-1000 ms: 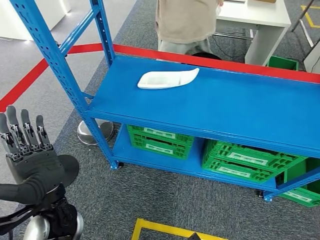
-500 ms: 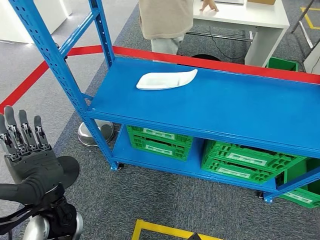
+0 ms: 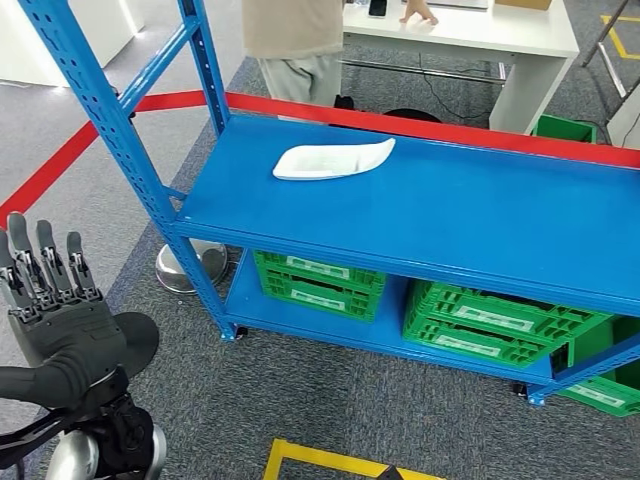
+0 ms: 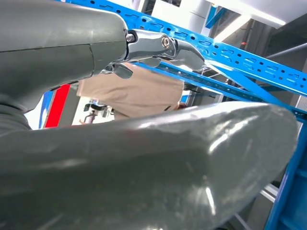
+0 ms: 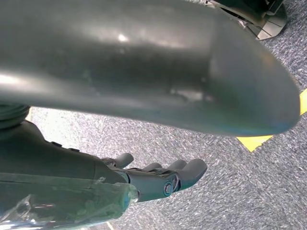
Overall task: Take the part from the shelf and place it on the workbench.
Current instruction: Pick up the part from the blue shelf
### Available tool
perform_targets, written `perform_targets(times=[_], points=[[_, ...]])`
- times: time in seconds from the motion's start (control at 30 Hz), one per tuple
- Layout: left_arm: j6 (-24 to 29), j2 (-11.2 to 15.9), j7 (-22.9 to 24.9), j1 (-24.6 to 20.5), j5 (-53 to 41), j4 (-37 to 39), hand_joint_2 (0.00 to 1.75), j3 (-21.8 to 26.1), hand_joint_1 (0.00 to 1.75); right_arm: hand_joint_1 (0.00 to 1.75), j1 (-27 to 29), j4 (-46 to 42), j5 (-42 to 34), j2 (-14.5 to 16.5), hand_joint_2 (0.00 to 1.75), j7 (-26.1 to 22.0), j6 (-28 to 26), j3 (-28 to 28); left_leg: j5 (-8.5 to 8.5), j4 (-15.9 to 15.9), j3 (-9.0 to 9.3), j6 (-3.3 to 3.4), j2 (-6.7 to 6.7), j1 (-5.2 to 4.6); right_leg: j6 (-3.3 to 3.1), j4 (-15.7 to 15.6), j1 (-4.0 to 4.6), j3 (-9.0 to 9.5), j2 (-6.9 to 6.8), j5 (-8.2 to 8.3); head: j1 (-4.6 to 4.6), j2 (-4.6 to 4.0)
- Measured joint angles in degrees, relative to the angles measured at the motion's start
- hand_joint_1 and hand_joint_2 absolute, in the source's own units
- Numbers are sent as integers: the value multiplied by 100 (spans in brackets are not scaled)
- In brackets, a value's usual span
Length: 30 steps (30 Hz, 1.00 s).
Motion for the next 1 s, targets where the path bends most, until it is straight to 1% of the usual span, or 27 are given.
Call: perform_targets(times=[0.03, 0.07, 0.13, 0.17, 0.2, 0.23, 0.27, 0.3, 0.33, 0.37, 0.4, 0.43, 0.47, 0.5, 0.53, 0.57, 0.63, 0.67, 0.7, 0.73, 0.77, 0.83, 0.87, 0.9, 0.93, 0.97, 1.0], points=[[-13, 1, 0, 0, -1, 0, 0, 0, 0, 0, 0, 0, 3, -1, 0, 0, 1, -1, 0, 0, 0, 0, 0, 0, 0, 0, 0, 0, 0, 0, 0, 0], [-43, 2, 0, -1, -7, -2, 0, 0, 0, 0, -2, 0, 7, 0, 0, 0, 4, -2, -21, 1, 0, 21, -1, -10, 19, -29, -10, 7, -3, 6, -1, 0], [-145, 7, 0, -4, -44, -9, 0, -1, 0, 0, -2, -1, 18, -1, 0, 2, 19, -5, -97, -79, 41, 91, -3, -28, 95, -29, -25, 62, -8, 95, -4, -1], [-194, 8, 0, -1, -73, -16, 0, -1, 0, 0, -5, -2, 26, -1, 0, 4, 28, -8, -131, -145, 102, 140, -4, -30, 123, -19, -34, 87, -21, 118, -3, 0], [-227, 6, 0, 5, -101, -24, 0, 1, 0, 0, -13, -2, 33, -2, 0, 7, 36, -10, -144, -211, 181, 175, -4, -23, 112, 77, -29, 81, -38, 102, 8, -1], [-243, 3, 0, 8, -122, -32, 0, 3, 0, 0, -26, -2, 40, -2, 0, 10, 45, -13, -156, -240, 259, 205, -1, -19, 79, 254, -27, 0, -56, -1, 32, -1], [-251, -2, 0, 15, -132, -39, 0, 4, 0, 0, -36, -2, 45, -2, 0, 11, 50, -15, -140, -254, 325, 226, 14, -17, 37, 568, -21, -182, -72, -165, 56, 0], [-248, -6, 0, 17, -132, -42, 0, 5, 0, 0, -38, -2, 48, -3, 0, 12, 54, -19, -136, -248, 365, 232, 30, -23, 8, 982, -12, -427, -79, -350, 78, -1], [-229, -8, 0, 21, -118, -42, 0, 4, 0, 0, -29, -2, 48, -3, 0, 16, 56, -24, -135, -242, 392, 226, 44, -29, 11, 1392, -7, -698, -79, -506, 92, -1], [-194, -10, 0, 30, -100, -40, 0, 5, 0, 0, -13, -2, 48, -5, 0, 21, 54, -31, -132, -237, 413, 210, 50, -30, 23, 1668, -6, -918, -80, -574, 95, -1], [-154, -11, 0, 38, -81, -38, 0, 5, 0, 0, 2, -2, 48, -8, 0, 26, 51, -36, -144, -232, 433, 187, 44, -24, 35, 1730, -9, -1039, -83, -518, 96, -2], [-113, -14, 0, 47, -63, -36, 0, 6, 0, 0, 13, -2, 49, -9, 0, 30, 45, -39, -168, -225, 457, 155, 35, -11, 60, 1539, -19, -1035, -86, -319, 97, -2], [-86, -16, 0, 54, -48, -35, 0, 7, 0, 0, 17, -2, 51, -11, 0, 31, 40, -40, -201, -208, 484, 114, 27, 5, 84, 1159, -37, -927, -89, -29, 97, -1], [-73, -17, 0, 58, -32, -35, 0, 7, 0, 0, 15, -1, 53, -10, 0, 30, 37, -40, -241, -182, 505, 63, 21, 14, 111, 774, -50, -808, -85, 214, 102, -2], [-64, -18, 0, 59, -13, -35, 0, 6, 0, 0, 12, 0, 55, -9, 0, 30, 34, -40, -277, -147, 510, 14, 19, 15, 105, 462, -58, -713, -78, 354, 107, -2], [-61, -19, 0, 59, 2, -35, 0, 5, 0, 0, 9, 1, 57, -8, 0, 30, 34, -41, -307, -116, 498, -28, 18, 11, 66, 304, -61, -665, -70, 430, 103, -1], [-60, -19, 0, 62, 28, -35, 0, 4, 0, 0, 16, 1, 61, -9, 0, 30, 33, -43, -331, -78, 471, -95, 17, 6, -72, 301, -44, -680, -57, 409, 93, -1], [-68, -18, 0, 64, 44, -35, 0, 4, 0, 0, 21, 0, 63, -10, 0, 29, 33, -44, -341, -68, 467, -122, 20, 14, -122, 317, -42, -669, -55, 442, 83, -1], [-82, -17, 0, 63, 59, -36, 0, 4, 0, 0, 23, 0, 67, -11, 0, 27, 34, -45, -371, -15, 450, -150, 25, 21, -157, 319, -42, -657, -54, 440, 79, -2], [-98, -16, 0, 58, 71, -36, 0, 4, 0, 0, 16, 0, 70, -11, 0, 25, 35, -45, -442, 121, 383, -175, 31, 27, -184, 314, -46, -638, -54, 440, 66, -2], [-111, -15, 0, 55, 76, -37, 0, 4, 0, 0, 6, 0, 73, -11, 0, 23, 37, -45, -560, 367, 251, -199, 37, 32, -207, 307, -48, -621, -55, 432, 52, -2], [-117, -15, 0, 54, 72, -37, 0, 5, 0, 0, -10, 0, 75, -12, 0, 23, 40, -45, -868, 1102, -179, -234, 40, 34, -243, 306, -38, -609, -62, 409, 26, -2], [-109, -14, 0, 57, 67, -37, 0, 7, 0, 0, -12, 0, 76, -13, 0, 24, 42, -45, -964, 1409, -381, -242, 40, 36, -256, 306, -32, -603, -65, 395, 22, -2], [-98, -14, 0, 59, 63, -37, 0, 8, 0, 0, -11, 0, 77, -13, 0, 26, 44, -45, -967, 1560, -507, -243, 40, 37, -263, 306, -28, -591, -66, 381, 20, -2], [-86, -13, 0, 60, 59, -37, 0, 9, 0, 0, -10, 0, 78, -13, 0, 27, 46, -45, -857, 1505, -526, -238, 40, 39, -263, 306, -27, -572, -63, 366, 18, -2], [-76, -14, 0, 60, 59, -37, 0, 10, 0, 0, -10, 0, 79, -13, 0, 29, 48, -45, -653, 1254, -434, -232, 40, 43, -253, 306, -30, -546, -56, 349, 16, -2], [-72, -14, 0, 59, 60, -37, 0, 11, 0, 0, -11, 0, 82, -13, 0, 30, 50, -45, -412, 900, -280, -226, 41, 50, -235, 305, -32, -519, -49, 330, 13, -2]])
